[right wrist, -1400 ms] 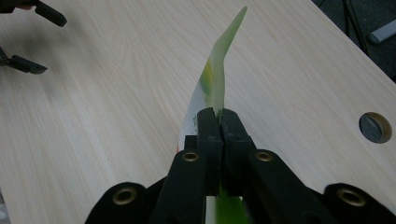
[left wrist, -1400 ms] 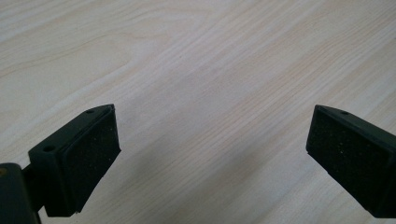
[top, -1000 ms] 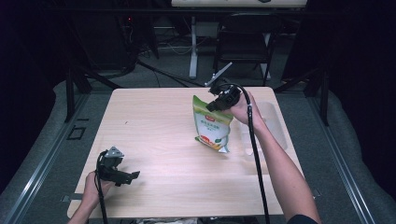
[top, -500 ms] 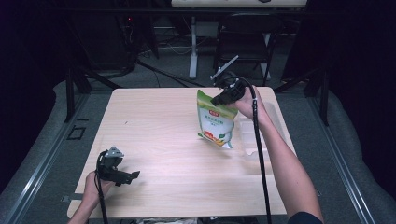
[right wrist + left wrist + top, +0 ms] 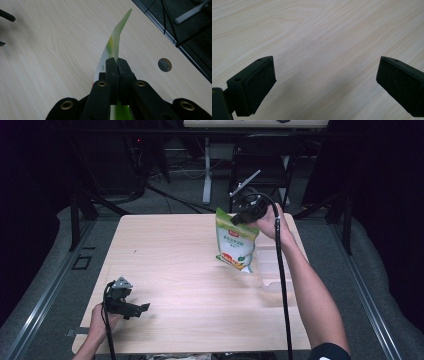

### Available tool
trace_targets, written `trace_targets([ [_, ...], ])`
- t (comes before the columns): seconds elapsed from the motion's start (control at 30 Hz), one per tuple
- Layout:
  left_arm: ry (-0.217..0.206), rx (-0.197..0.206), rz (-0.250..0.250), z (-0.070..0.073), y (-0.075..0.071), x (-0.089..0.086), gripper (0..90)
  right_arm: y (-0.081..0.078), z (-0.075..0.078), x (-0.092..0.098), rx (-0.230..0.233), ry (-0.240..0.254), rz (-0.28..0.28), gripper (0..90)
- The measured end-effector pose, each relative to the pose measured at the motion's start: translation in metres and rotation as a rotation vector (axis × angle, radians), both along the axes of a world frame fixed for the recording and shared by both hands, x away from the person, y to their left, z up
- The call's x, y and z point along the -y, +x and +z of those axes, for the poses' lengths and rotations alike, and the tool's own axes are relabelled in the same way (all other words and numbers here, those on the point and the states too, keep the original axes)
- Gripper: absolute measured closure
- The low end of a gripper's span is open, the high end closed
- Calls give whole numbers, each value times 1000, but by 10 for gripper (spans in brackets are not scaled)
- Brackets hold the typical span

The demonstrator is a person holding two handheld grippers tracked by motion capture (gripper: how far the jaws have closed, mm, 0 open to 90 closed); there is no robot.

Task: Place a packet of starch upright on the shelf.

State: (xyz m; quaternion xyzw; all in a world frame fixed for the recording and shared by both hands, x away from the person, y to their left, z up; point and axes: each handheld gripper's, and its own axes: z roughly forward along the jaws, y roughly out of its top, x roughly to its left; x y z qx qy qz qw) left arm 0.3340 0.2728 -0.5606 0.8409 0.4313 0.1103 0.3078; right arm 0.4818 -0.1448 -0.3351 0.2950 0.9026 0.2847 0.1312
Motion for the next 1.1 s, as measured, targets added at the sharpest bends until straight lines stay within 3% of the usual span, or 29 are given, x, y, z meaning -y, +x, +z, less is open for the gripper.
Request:
trace_targets([
  [0.63, 1, -8, 0, 0, 1, -1, 21, 13, 27, 22, 68, -18, -26, 892],
  [1.1, 4, -5, 1, -1, 1, 0, 21, 23, 31, 36, 73, -7, -33, 893],
])
